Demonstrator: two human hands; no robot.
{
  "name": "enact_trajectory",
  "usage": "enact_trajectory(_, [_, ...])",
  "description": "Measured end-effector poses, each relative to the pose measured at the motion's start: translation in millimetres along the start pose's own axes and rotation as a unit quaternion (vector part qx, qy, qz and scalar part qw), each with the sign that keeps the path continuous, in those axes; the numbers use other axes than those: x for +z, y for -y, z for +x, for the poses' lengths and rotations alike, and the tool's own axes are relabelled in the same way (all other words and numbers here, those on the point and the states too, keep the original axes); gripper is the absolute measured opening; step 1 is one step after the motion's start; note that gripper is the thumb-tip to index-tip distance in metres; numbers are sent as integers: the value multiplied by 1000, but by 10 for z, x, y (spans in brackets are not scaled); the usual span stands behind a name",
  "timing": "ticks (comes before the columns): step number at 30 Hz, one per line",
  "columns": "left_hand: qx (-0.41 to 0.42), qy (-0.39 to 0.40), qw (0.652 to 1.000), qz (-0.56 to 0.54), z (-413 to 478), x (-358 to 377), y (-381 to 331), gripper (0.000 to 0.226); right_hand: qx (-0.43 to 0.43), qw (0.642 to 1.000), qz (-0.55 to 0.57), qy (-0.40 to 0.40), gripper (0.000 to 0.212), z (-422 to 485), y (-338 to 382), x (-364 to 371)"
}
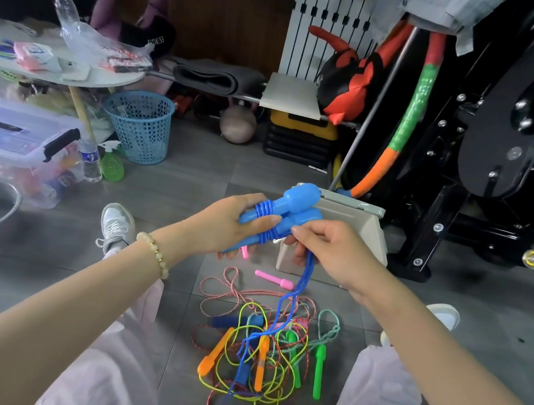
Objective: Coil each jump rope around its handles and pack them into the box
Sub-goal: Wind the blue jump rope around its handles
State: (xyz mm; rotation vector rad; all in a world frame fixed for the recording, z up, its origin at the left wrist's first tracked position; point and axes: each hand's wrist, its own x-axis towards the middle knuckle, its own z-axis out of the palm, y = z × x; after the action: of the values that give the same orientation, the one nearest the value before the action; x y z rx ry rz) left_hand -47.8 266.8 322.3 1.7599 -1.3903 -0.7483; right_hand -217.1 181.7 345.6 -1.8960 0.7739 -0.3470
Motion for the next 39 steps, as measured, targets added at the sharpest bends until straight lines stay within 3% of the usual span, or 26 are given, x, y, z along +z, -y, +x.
enact_trajectory(4, [15, 48, 997, 55, -12, -45, -39, 17, 55, 995, 85, 26, 29, -29, 22, 16])
enact_trajectory(6, [28, 56, 995, 82, -11, -66, -39, 18, 56, 995, 68, 37, 25, -37, 21, 23])
enact_trajectory(9, [38, 50, 993, 95, 11, -111, -22, 20, 11, 995, -79, 60, 11, -20, 42, -10])
enact_trajectory(11, [22, 71, 993, 90, 24, -149, -18, 24, -21, 978, -195, 69, 14, -17, 55, -24])
enact_trajectory(15, [4, 141, 987, 77, 21, -178, -28, 28, -123, 926, -357, 19, 17, -83, 168, -48])
enact_trajectory(18, [-1, 182, 981, 70, 0, -193, -60, 27, -166, 871, -462, 23, 25, -86, 255, -86])
enact_trajectory(19, [-1, 191, 979, 71, -10, -202, -84, 27, -174, 865, -471, 26, 27, -76, 270, -102])
enact_trajectory(22, [1, 200, 977, 77, -25, -224, -161, 28, -172, 916, -361, 22, 31, -47, 284, -160])
enact_trajectory(25, [-1, 184, 979, 88, -36, -186, -222, 22, -139, 934, -328, 26, 33, 4, 306, -168])
enact_trajectory(32, [-22, 84, 991, 97, -53, -14, -181, 33, -110, 918, -378, 44, 35, 71, 335, -155])
enact_trajectory(36, [-23, 89, 992, 92, -88, -101, -154, 29, -139, 888, -423, 119, 14, 17, 342, -217])
enact_trajectory(39, [-22, 123, 987, 102, -110, -138, -227, 30, -186, 881, -421, 108, 21, 25, 332, -246])
